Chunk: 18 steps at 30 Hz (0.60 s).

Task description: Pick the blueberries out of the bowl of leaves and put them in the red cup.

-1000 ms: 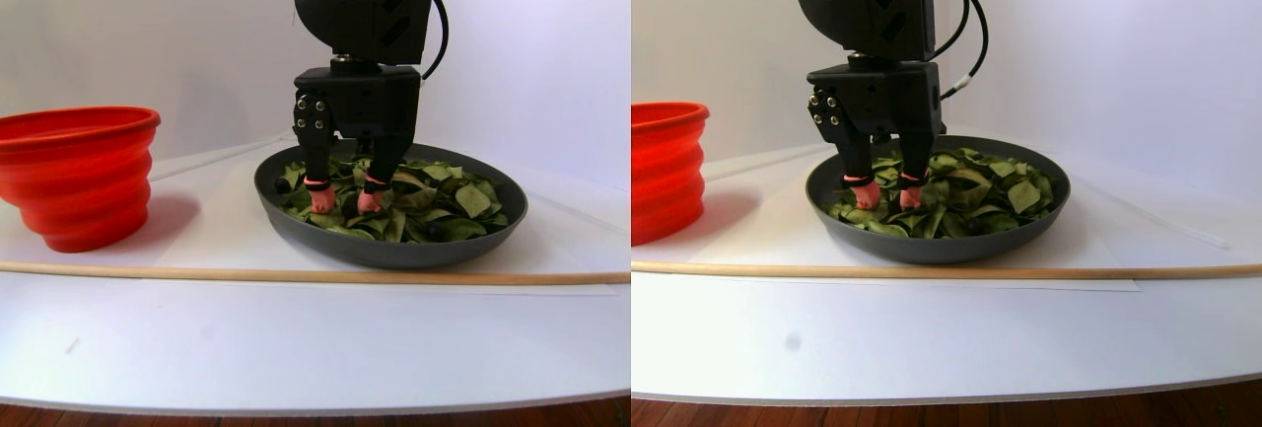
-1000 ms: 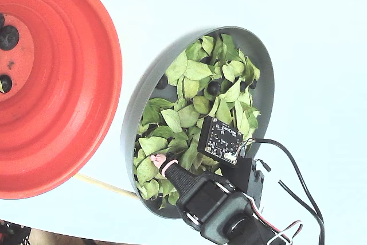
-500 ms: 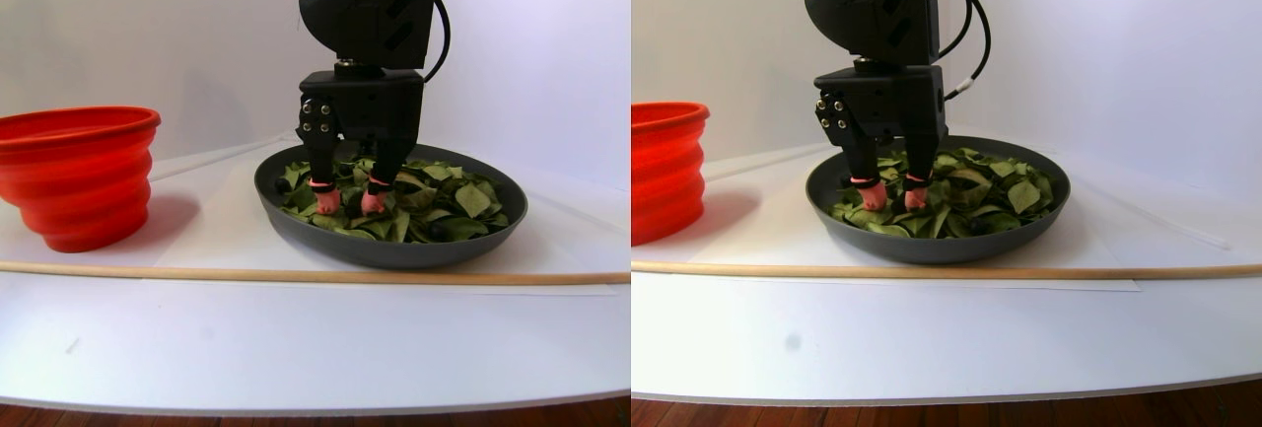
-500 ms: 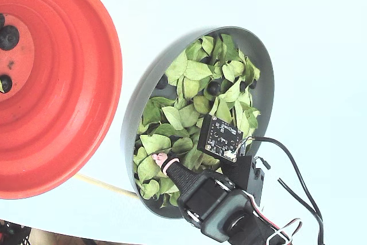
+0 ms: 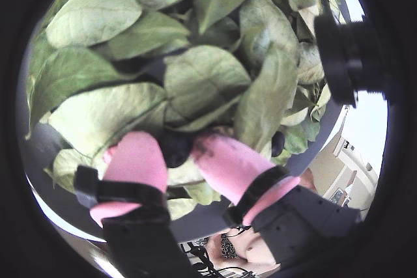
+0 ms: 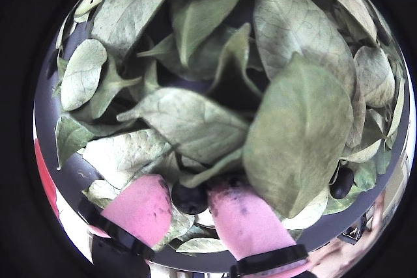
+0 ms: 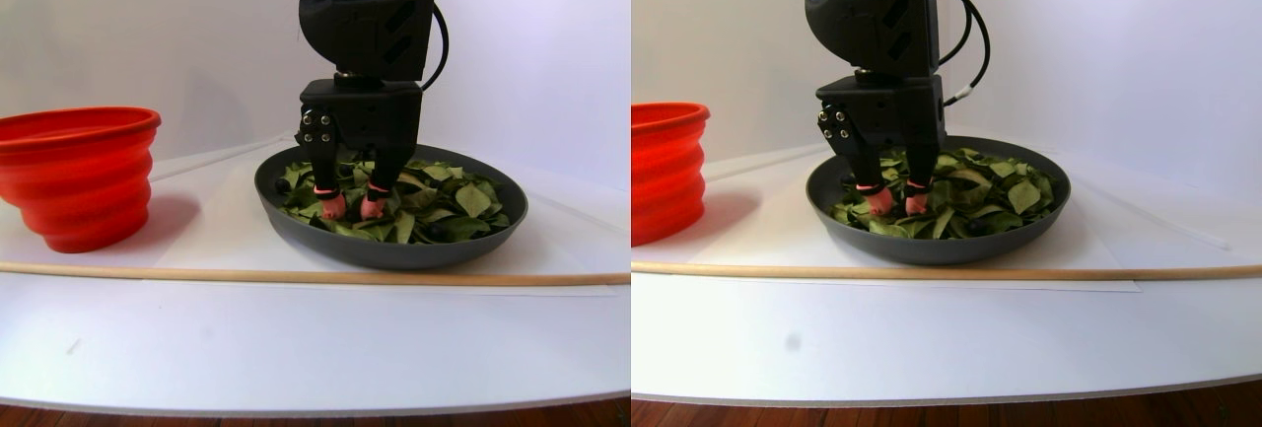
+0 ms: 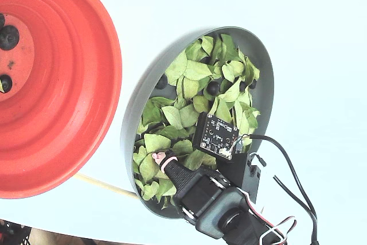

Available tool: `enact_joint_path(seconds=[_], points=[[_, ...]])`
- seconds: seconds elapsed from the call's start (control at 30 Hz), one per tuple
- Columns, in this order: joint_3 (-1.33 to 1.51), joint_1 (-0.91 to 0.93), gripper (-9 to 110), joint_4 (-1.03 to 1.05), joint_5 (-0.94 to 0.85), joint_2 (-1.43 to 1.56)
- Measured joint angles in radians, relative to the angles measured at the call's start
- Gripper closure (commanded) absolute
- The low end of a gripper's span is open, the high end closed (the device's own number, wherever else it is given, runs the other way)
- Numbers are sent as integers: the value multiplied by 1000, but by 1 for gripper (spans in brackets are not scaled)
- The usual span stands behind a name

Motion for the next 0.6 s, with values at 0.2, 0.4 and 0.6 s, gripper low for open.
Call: enact_joint_path(seconds=[0.2, 0.4, 0.6], points=[[0, 0, 92, -2, 0, -5], [0, 0, 92, -2, 0, -5], [12, 0, 92, 9, 0, 14]])
